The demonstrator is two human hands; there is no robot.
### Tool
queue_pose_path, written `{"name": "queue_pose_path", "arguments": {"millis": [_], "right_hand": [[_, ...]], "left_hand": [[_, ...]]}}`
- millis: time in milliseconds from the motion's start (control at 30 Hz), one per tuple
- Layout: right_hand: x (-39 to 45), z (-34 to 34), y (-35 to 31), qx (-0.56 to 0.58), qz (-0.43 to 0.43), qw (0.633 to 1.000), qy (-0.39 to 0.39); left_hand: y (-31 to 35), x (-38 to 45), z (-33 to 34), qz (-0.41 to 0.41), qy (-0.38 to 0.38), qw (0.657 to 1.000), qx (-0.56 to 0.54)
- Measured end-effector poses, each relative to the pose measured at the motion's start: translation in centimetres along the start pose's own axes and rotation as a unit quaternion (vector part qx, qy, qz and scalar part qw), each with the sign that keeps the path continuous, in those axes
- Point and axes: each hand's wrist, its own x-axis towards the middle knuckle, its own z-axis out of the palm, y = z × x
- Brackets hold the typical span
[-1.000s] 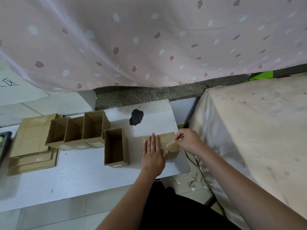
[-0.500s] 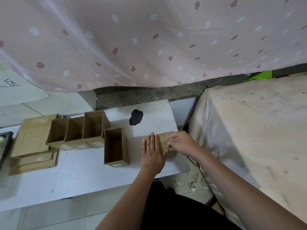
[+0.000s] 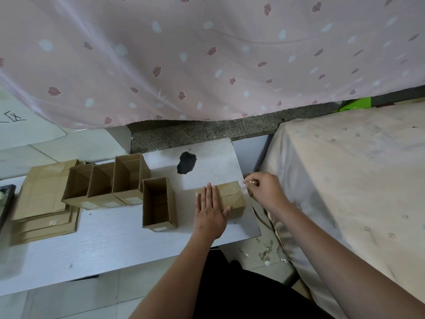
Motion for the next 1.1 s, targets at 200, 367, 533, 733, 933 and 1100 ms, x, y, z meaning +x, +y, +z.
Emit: {"name": "queue_pose_path", "arguments": {"millis": [200, 367, 533, 733, 933, 1100], "right_hand": [[-0.6, -0.6, 0.2, -0.025, 0.056, 0.995, -0.075], [-0.6, -1.1, 0.5, -0.086, 0.01, 0.994, -0.062], [-0.3, -1.0, -0.1, -0.128, 0.016, 0.988, -0.083], [0.2, 0.6, 0.1, -0.11, -0.003, 0.987, -0.114], [-0.2, 1.4, 0.2, 0.004, 0.088, 0.988, -0.126], [-0.5, 0.9, 0.3, -0.047, 0.055, 0.994, -0.077]], "left_hand": [[-0.1, 0.3, 0.0, 0.0, 0.0, 1.0, 0.002], [0.0, 0.1, -0.1, 0.003, -0.002, 1.0, 0.0], [0.1, -0.2, -0.1, 0.0, -0.006, 1.0, 0.0], [0.0, -0.3, 0.0, -0.001, -0.01, 1.0, -0.002], [0.0, -0.1, 0.1, -0.001, -0.003, 1.0, 0.001], [0.0, -0.2, 0.0, 0.001, -0.012, 1.0, 0.001]]}}
